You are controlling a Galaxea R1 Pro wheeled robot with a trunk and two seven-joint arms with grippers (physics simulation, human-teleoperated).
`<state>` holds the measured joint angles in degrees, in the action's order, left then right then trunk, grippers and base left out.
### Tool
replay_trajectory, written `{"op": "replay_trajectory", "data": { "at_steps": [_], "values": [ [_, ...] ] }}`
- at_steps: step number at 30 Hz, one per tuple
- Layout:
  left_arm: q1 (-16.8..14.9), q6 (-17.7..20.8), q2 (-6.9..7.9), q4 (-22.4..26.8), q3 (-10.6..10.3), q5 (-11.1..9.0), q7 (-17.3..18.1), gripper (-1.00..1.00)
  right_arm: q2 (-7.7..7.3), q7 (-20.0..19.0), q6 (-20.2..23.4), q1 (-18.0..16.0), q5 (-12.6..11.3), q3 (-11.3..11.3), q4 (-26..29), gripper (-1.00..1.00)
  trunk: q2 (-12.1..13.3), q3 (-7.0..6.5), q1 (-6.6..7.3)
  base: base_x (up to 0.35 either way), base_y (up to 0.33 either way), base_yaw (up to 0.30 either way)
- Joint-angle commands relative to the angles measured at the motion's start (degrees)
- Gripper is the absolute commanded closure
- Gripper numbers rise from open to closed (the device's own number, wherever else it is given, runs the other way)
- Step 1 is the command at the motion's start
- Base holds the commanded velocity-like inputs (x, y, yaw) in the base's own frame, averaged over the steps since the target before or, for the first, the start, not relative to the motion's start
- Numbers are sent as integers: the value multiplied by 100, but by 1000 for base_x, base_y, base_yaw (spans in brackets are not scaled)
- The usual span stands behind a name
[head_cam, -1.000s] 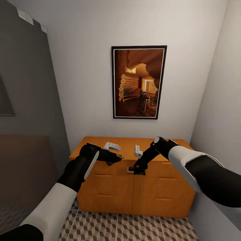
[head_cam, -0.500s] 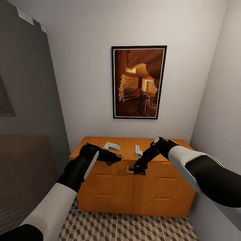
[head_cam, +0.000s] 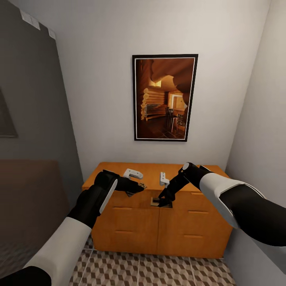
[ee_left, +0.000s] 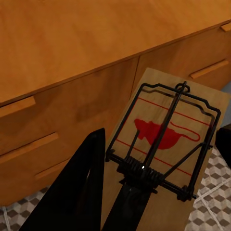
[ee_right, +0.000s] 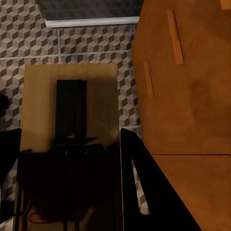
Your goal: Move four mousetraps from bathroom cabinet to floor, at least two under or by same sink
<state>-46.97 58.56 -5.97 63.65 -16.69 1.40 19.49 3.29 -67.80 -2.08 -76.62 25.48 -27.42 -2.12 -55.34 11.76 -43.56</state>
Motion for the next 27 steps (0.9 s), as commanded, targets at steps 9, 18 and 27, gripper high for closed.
{"op": "replay_trajectory", "data": {
  "at_steps": [9,18,27],
  "values": [
    [130,-71,-61,-174,0,14,5,100,4,-16,6,-11,43,44,-16,100,-7,9,-1,0,0,0],
    [213,-102,-46,-474,-6,11,7,100,-3,2,3,-11,38,44,-39,100,-7,9,-1,0,0,0],
    [490,-1418,54,-1888,14,27,-41,100,-4,795,-11,253,45,42,-205,100,-7,9,-1,0,0,0]
  ]
}}
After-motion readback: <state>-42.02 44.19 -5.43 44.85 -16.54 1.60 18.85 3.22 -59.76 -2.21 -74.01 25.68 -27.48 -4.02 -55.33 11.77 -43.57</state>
